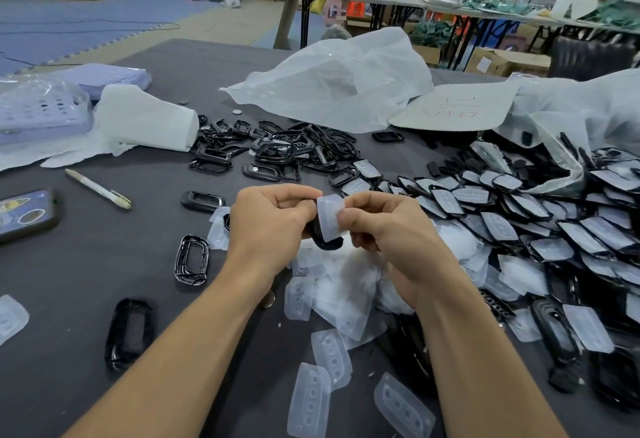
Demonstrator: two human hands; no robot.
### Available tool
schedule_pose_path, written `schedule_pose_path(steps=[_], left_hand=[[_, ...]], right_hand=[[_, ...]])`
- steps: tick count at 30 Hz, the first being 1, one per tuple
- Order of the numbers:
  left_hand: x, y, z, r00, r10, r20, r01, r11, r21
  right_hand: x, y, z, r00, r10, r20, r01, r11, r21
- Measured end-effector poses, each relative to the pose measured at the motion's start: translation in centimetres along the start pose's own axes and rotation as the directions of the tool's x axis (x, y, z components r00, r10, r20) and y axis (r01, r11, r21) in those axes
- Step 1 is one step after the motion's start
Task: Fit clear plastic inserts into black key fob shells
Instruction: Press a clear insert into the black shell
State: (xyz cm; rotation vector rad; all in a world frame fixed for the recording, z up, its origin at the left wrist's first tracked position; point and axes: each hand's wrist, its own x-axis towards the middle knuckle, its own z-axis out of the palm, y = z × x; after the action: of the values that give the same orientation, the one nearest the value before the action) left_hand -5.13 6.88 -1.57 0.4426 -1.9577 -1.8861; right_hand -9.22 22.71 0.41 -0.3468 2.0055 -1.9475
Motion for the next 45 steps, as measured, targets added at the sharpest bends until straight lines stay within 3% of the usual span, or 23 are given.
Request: schedule_pose_path(steps=[2,5,10,20,37,42,45], left_hand=[[-0.1,0.1,0.1,0.999,-0.034,0.025,0.035,0.998,-0.044],[-0.1,0.1,0.2,0.992,-0.105,0.072,0.112,0.987,-0.114],[-0.1,0.7,0.0,0.960,-0.203,0.195,0.251,0.931,-0.265],[-0.1,1.0,0.0,0.928,-0.268,0.259,0.347,0.875,-0.338],[-0.4,0.8,0.1,0.956,-0.189,0.226,0.250,0.925,-0.286],[-0.2,0.6,0.1,0.968,-0.166,0.187,0.216,0.933,-0.288],[-0.1,0.5,0.1,0.970,-0.150,0.189,0.204,0.930,-0.305]], right_hand=[[-0.1,0.1,0.4,1.000,-0.013,0.002,0.013,0.999,-0.044],[-0.1,0.7,1.1,0.990,-0.093,-0.105,0.062,0.960,-0.273],[0.0,1.3,1.4,0.918,-0.294,-0.265,0.146,0.874,-0.464],[0.2,1.4,1.4,0.884,-0.355,-0.304,0.161,0.842,-0.514],[0.0,1.4,1.3,0.882,-0.389,-0.265,0.189,0.808,-0.559],[0.0,1.3,1.4,0.863,-0.367,-0.347,0.143,0.837,-0.528],[0.0,1.0,1.2,0.904,-0.283,-0.322,0.124,0.892,-0.434]])
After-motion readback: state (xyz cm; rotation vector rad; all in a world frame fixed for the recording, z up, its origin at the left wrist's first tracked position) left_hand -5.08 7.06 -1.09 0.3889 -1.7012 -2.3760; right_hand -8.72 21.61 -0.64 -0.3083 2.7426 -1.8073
